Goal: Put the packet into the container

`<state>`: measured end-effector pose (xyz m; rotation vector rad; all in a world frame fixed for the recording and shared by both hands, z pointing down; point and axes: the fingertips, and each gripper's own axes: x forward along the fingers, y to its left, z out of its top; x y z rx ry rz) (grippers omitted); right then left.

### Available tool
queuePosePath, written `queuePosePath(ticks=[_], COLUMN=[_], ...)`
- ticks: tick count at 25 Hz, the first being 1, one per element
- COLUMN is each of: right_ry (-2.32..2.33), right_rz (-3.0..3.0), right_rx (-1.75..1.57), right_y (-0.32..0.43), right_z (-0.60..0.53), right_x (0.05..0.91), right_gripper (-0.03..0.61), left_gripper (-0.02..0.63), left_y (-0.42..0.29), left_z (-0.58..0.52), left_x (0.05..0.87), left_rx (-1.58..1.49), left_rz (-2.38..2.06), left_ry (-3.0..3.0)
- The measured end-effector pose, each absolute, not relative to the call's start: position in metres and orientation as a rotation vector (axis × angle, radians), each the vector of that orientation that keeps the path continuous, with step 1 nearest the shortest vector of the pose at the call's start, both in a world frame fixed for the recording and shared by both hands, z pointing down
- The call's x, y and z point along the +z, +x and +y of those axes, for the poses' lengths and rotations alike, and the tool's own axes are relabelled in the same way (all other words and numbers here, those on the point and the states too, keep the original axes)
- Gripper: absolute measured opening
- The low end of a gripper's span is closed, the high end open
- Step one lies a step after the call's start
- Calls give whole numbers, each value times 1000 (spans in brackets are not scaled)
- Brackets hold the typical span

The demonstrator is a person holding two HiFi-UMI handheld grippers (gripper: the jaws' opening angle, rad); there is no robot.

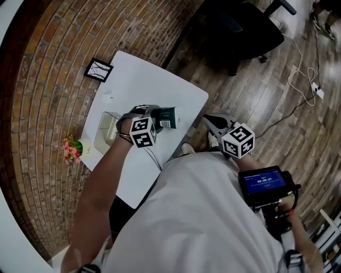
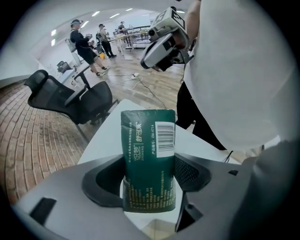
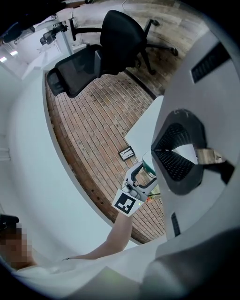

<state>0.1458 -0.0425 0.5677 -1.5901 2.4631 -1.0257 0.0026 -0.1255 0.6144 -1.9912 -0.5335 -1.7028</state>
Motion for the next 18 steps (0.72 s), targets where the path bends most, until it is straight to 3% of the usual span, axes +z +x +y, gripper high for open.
queuePosePath(ticks=[18], right_ry=[-1318], right_rz=[2714], right_rx=[-992], right_y=[107], right_z=[-64], right_x=[559], right_gripper=[9], left_gripper=[334], left_y=[-53], left_z=[-100], left_x=[582], left_rx=[-1780], left_rz=[7], left_ry=[-2362])
